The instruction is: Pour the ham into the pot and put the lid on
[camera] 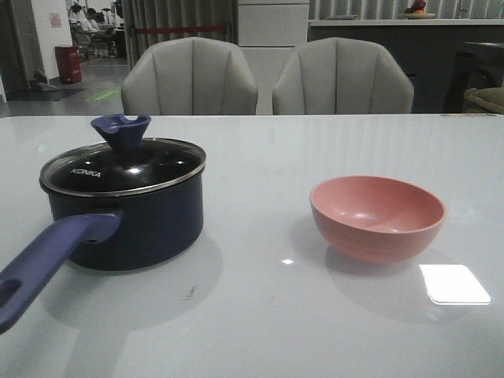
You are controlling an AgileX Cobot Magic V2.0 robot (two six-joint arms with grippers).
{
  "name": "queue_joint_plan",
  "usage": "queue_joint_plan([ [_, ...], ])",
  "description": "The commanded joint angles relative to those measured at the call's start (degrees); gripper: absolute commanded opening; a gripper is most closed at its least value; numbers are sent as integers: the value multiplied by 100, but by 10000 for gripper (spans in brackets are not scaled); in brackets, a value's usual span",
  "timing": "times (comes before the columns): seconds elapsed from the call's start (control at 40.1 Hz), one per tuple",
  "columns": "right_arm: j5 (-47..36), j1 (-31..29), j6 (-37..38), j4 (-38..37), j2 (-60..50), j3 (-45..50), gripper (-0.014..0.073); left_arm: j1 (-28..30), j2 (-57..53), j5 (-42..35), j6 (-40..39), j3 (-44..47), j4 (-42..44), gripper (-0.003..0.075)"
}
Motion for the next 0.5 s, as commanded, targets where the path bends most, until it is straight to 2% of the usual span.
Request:
queue_joint_plan([
  [0.0, -467, 1, -4, -9, 37, -161, 169, 1, 69, -461, -18, -151, -50, 133],
  [0.249, -467, 1, -4, -9, 37, -161, 169, 141, -106, -782, -18, 364, -109, 134],
  [0.474, -467, 1, -4, -9, 37, -161, 169, 1217, -657, -1155, -18, 1242, -303, 133],
])
